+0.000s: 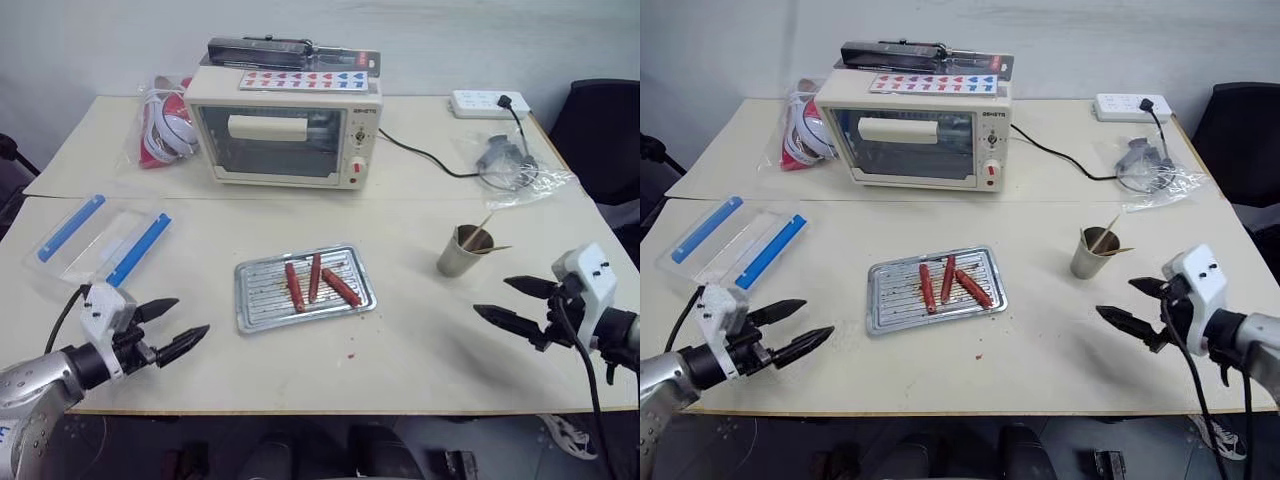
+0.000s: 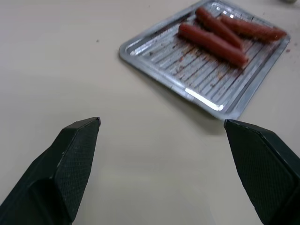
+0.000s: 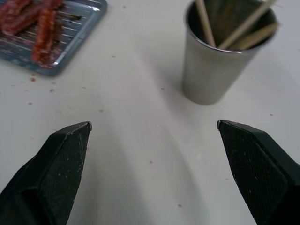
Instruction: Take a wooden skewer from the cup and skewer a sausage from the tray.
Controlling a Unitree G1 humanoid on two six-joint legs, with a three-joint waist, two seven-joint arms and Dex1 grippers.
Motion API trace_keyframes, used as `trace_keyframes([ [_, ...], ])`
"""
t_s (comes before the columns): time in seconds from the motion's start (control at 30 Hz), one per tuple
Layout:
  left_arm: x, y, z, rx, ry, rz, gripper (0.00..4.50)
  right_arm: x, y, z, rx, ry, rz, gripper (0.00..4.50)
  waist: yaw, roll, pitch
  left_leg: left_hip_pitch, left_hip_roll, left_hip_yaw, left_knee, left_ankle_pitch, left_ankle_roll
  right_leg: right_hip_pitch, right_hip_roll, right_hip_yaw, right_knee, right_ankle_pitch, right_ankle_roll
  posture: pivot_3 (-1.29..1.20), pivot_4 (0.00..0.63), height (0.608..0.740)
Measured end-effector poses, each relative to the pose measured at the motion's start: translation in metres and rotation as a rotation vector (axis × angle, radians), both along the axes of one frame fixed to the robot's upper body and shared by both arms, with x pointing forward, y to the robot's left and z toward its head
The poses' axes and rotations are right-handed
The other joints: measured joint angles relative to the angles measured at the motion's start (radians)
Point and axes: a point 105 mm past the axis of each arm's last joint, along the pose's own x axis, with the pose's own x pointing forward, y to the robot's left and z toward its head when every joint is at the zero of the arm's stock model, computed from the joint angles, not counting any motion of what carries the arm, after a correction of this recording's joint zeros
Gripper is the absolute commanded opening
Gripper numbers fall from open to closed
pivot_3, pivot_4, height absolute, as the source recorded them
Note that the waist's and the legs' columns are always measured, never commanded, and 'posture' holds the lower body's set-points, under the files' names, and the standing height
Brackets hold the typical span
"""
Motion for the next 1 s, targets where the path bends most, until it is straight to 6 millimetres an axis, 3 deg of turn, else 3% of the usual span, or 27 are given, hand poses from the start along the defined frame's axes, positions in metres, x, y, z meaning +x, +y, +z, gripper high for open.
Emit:
trace_keyframes([
  [0.1, 0.004, -0.030, 0.034, -0.040, -0.054, -0.182, 4.47, 0.000, 0.030, 0.019, 0.064, -0.095, 0.023, 4.50, -0.001, -0.001, 0.000, 0.000, 0.000, 0.000, 0.001, 0.001, -0.001, 0.000, 0.000, 0.000, 0.001, 0.000, 0.000, 0.00, 0.150, 0.740],
  [0.17, 0.002, -0.048, 0.050, -0.021, -0.082, -0.301, 4.47, 0.006, 0.039, 0.031, 0.077, -0.154, -0.003, 4.50, -0.003, -0.001, 0.000, 0.001, 0.000, 0.000, 0.000, 0.001, -0.001, 0.000, 0.000, 0.000, 0.001, 0.000, 0.000, 0.00, 0.150, 0.740],
  [0.4, -0.003, -0.090, 0.068, 0.017, -0.091, -0.579, 4.47, 0.030, 0.052, 0.045, 0.125, -0.234, -0.132, 4.50, -0.007, 0.001, 0.001, -0.001, -0.001, 0.000, 0.000, 0.001, -0.002, -0.002, 0.000, 0.000, 0.001, 0.000, 0.000, 0.00, 0.150, 0.740],
  [0.5, -0.003, -0.105, 0.074, 0.027, -0.107, -0.667, 4.50, 0.039, 0.057, 0.044, 0.119, -0.234, -0.153, 4.03, -0.010, 0.001, 0.001, -0.001, -0.001, 0.000, 0.000, 0.001, -0.002, -0.002, 0.000, 0.000, 0.001, 0.000, 0.000, 0.00, 0.150, 0.740],
  [0.63, -0.002, -0.119, 0.075, 0.017, -0.124, -0.725, 4.50, 0.050, 0.057, 0.038, 0.111, -0.220, -0.185, 3.09, -0.012, 0.001, 0.001, -0.001, -0.001, 0.000, 0.001, 0.001, -0.002, -0.002, 0.000, 0.000, 0.001, 0.000, 0.000, 0.00, 0.150, 0.740],
  [1.0, 0.002, -0.135, 0.078, 0.002, -0.155, -0.754, 4.50, 0.075, 0.048, 0.029, 0.033, -0.237, -0.279, 3.09, -0.026, 0.001, 0.001, -0.001, 0.000, 0.000, 0.001, 0.001, -0.002, -0.002, 0.001, 0.000, 0.002, 0.000, 0.000, 0.00, 0.150, 0.740],
])
